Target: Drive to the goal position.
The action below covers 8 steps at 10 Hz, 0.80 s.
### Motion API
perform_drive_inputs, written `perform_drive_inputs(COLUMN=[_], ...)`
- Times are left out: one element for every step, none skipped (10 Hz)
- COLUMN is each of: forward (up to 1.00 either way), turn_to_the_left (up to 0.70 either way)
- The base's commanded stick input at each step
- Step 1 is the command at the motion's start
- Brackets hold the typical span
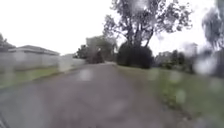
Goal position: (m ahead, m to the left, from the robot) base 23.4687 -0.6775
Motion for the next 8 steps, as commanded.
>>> perform_drive_inputs(forward=[1.0, 1.0, 1.0, 1.0, 1.0, 1.0, 1.0, 1.0], turn_to_the_left=[0.0, 0.0, 0.0, 0.0, 0.0, 0.0, 0.0, 0.0])
